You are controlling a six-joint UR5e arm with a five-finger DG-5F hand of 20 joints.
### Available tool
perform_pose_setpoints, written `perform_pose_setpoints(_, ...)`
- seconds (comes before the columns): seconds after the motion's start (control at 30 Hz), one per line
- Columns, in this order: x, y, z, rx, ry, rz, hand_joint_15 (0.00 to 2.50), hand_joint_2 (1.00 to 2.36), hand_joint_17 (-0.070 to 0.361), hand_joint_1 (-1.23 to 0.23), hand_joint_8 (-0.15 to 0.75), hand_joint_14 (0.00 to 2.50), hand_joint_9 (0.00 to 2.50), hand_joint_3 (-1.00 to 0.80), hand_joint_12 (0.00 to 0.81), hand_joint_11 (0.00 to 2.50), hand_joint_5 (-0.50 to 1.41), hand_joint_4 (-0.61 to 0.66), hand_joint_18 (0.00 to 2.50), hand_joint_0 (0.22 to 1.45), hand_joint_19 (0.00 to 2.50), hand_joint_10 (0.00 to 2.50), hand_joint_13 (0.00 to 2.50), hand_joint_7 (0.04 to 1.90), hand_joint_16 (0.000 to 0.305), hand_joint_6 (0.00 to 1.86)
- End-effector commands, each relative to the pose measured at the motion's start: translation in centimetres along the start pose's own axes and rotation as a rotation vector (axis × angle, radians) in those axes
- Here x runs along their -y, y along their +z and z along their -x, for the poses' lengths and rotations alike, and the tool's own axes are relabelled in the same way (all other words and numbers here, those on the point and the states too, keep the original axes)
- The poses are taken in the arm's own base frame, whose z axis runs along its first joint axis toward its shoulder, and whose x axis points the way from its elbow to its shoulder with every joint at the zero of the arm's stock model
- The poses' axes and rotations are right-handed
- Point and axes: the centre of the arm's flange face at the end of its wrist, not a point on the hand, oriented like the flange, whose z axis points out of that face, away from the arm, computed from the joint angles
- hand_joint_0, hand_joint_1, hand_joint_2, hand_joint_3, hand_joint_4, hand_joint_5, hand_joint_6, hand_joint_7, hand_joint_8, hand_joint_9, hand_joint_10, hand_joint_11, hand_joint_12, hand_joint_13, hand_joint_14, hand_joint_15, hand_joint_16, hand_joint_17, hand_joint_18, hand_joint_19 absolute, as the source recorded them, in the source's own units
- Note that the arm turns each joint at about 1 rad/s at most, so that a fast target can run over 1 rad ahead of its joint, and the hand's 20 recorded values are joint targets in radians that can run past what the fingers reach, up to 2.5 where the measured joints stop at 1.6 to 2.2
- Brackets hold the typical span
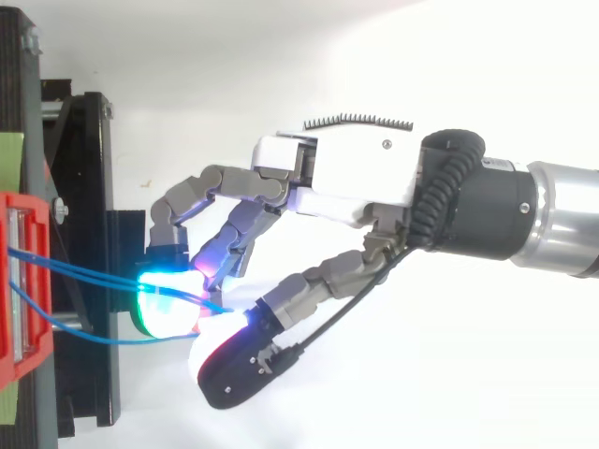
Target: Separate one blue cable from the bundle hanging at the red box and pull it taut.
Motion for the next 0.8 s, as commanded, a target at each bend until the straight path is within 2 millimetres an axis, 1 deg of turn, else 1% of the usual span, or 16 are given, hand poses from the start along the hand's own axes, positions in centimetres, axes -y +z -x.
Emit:
perform_pose_setpoints(0.0, -0.02, 0.03, 0.01, 0.001, 0.001, 0.002, 0.57, 1.0, 0.111, -0.91, 0.32, 0.02, 0.85, -0.5, 0.407, 0.78, -0.21, 0.15, 0.84, 0.51, 0.62, 0.02, 0.81, 1.12, 0.049, 0.83)
perform_pose_setpoints(0.03, -0.02, 0.03, 0.0, -0.001, 0.001, 0.002, 0.57, 1.0, 0.117, -0.84, 0.335, 0.02, 0.87, -0.5, 0.418, 0.78, -0.2, 0.16, 0.86, 0.48, 0.64, 0.02, 0.82, 1.1, 0.052, 0.83)
perform_pose_setpoints(0.07, -0.02, 0.03, 0.01, 0.001, 0.001, 0.002, 0.57, 1.0, 0.118, -0.82, 0.339, 0.02, 0.88, -0.5, 0.422, 0.78, -0.2, 0.17, 0.86, 0.47, 0.63, 0.02, 0.82, 1.09, 0.052, 0.83)
perform_pose_setpoints(0.1, 0.05, -0.01, -0.1, -0.001, 0.0, 0.001, 0.57, 1.0, 0.117, -0.74, 0.341, 0.02, 0.9, -0.5, 0.421, 0.78, -0.19, 0.18, 0.87, 0.48, 0.64, 0.02, 0.83, 1.06, 0.052, 0.81)
perform_pose_setpoints(0.13, 0.05, -0.01, 0.02, 0.001, 0.0, 0.001, 0.57, 1.0, 0.117, -0.67, 0.341, 0.02, 0.92, -0.5, 0.416, 0.77, -0.18, 0.17, 0.88, 0.49, 0.65, 0.02, 0.84, 1.1, 0.052, 0.79)
perform_pose_setpoints(0.17, 0.05, -0.01, -0.11, -0.002, 0.0, 0.001, 0.57, 1.0, 0.115, -0.64, 0.337, 0.02, 0.92, -0.5, 0.414, 0.77, -0.18, 0.16, 0.88, 0.5, 0.66, 0.02, 0.84, 1.11, 0.051, 0.79)
perform_pose_setpoints(0.23, 0.05, -0.01, 0.01, -0.001, 0.0, 0.001, 0.57, 1.0, 0.105, -0.56, 0.324, 0.02, 0.94, -0.5, 0.389, 0.77, -0.17, 0.14, 0.86, 0.58, 0.69, 0.02, 0.84, 1.16, 0.047, 0.78)
perform_pose_setpoints(0.27, 0.05, -0.01, 0.01, -0.001, 0.0, 0.001, 0.58, 1.0, 0.105, -0.55, 0.325, 0.02, 0.95, -0.5, 0.385, 0.78, -0.17, 0.14, 0.86, 0.6, 0.69, 0.02, 0.84, 1.16, 0.046, 0.78)
perform_pose_setpoints(0.3, 0.05, -0.01, 0.01, -0.001, 0.0, 0.001, 0.58, 1.0, 0.103, -0.55, 0.324, 0.02, 0.97, -0.49, 0.387, 0.78, -0.17, 0.13, 0.86, 0.62, 0.7, 0.02, 0.85, 1.16, 0.046, 0.79)
perform_pose_setpoints(0.33, 0.05, -0.01, 0.02, 0.001, 0.0, 0.001, 0.58, 1.01, 0.103, -0.56, 0.324, 0.02, 0.98, -0.44, 0.386, 0.78, -0.17, 0.13, 0.87, 0.63, 0.7, 0.02, 0.86, 1.16, 0.046, 0.79)
perform_pose_setpoints(0.5, 0.05, -0.01, 0.02, 0.001, 0.0, 0.001, 0.58, 1.01, 0.105, -0.61, 0.33, 0.02, 0.98, -0.31, 0.391, 0.79, -0.17, 0.12, 0.88, 0.62, 0.7, 0.02, 0.86, 1.19, 0.047, 0.8)
perform_pose_setpoints(0.6, 0.05, -0.01, -0.1, -0.001, 0.0, 0.001, 0.58, 1.02, 0.105, -0.69, 0.328, 0.02, 0.97, -0.21, 0.393, 0.79, -0.18, 0.13, 0.87, 0.62, 0.7, 0.02, 0.86, 1.22, 0.047, 0.81)
perform_pose_setpoints(0.63, 0.05, -0.01, -0.1, -0.001, 0.0, 0.001, 0.59, 1.02, 0.106, -0.73, 0.332, 0.02, 0.96, -0.2, 0.392, 0.79, -0.19, 0.13, 0.88, 0.63, 0.7, 0.02, 0.86, 1.21, 0.047, 0.83)
perform_pose_setpoints(0.77, 0.05, -0.01, -0.1, -0.001, 0.0, 0.001, 0.58, 1.02, 0.106, -0.75, 0.329, 0.02, 0.95, -0.23, 0.393, 0.8, -0.19, 0.16, 0.88, 0.64, 0.7, 0.02, 0.85, 1.18, 0.047, 0.83)
